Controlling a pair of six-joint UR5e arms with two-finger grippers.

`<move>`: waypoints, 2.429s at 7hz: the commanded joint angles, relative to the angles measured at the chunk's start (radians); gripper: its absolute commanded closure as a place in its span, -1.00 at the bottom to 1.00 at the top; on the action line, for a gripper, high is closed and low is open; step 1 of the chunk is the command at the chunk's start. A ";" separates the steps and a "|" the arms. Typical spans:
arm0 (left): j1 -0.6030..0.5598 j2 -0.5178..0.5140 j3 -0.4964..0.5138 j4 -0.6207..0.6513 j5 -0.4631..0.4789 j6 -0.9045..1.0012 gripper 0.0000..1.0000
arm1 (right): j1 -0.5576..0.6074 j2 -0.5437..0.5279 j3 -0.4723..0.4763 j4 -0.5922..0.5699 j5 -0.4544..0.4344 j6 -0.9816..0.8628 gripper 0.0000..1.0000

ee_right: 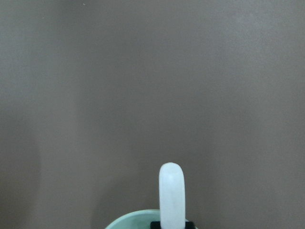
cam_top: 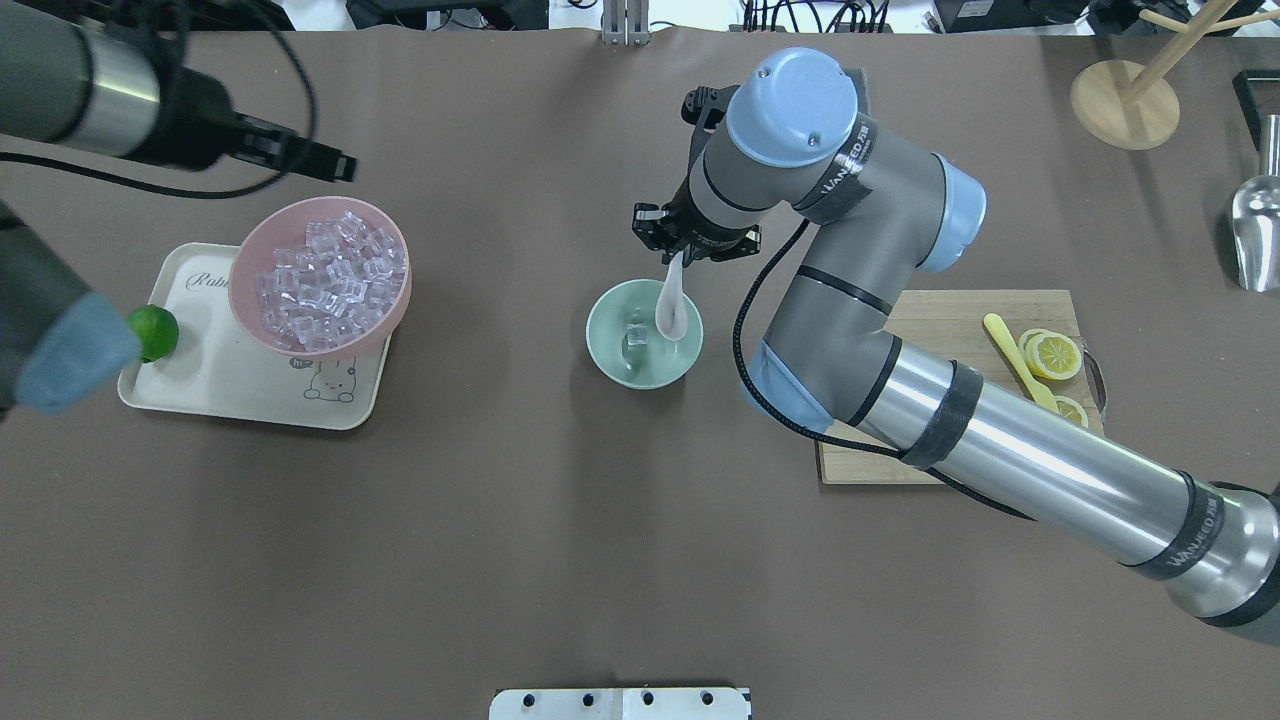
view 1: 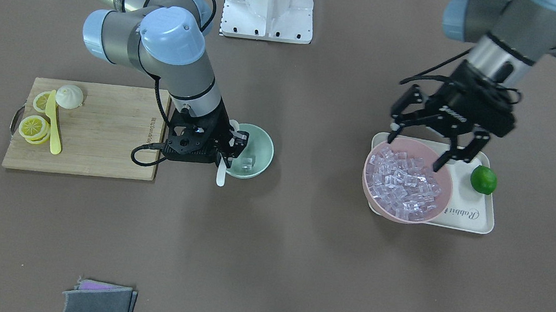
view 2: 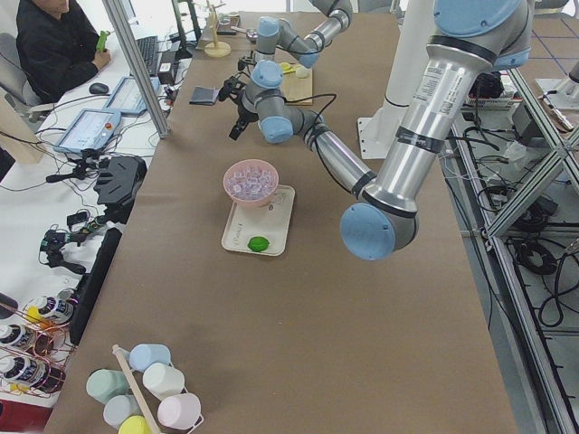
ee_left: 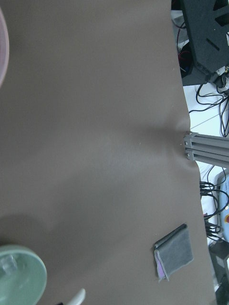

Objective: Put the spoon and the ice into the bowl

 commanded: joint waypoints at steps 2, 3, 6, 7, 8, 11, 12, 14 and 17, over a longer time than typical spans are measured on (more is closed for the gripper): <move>-0.242 0.165 0.019 -0.068 -0.192 0.181 -0.96 | -0.074 0.016 -0.027 0.033 -0.086 0.076 1.00; -0.245 0.168 0.019 -0.075 -0.192 0.183 -0.96 | -0.081 0.022 -0.026 0.034 -0.087 0.078 1.00; -0.265 0.207 0.028 -0.103 -0.187 0.198 -0.96 | -0.049 0.036 -0.013 0.031 -0.079 0.066 -1.00; -0.285 0.223 0.057 -0.144 -0.190 0.233 -0.96 | -0.018 0.030 0.000 0.023 -0.050 0.045 -1.00; -0.303 0.244 0.068 -0.166 -0.189 0.281 -0.96 | 0.023 -0.035 0.076 0.020 0.000 0.001 -1.00; -0.405 0.345 0.164 -0.223 -0.186 0.430 -0.96 | 0.277 -0.392 0.380 -0.130 0.255 -0.469 -1.00; -0.420 0.370 0.194 -0.229 -0.184 0.430 -0.96 | 0.365 -0.524 0.448 -0.132 0.298 -0.614 -1.00; -0.425 0.419 0.214 -0.221 -0.176 0.430 -0.96 | 0.455 -0.707 0.445 -0.132 0.241 -0.763 -1.00; -0.504 0.471 0.258 -0.186 -0.158 0.468 -0.96 | 0.675 -0.723 0.269 -0.117 0.361 -1.040 -1.00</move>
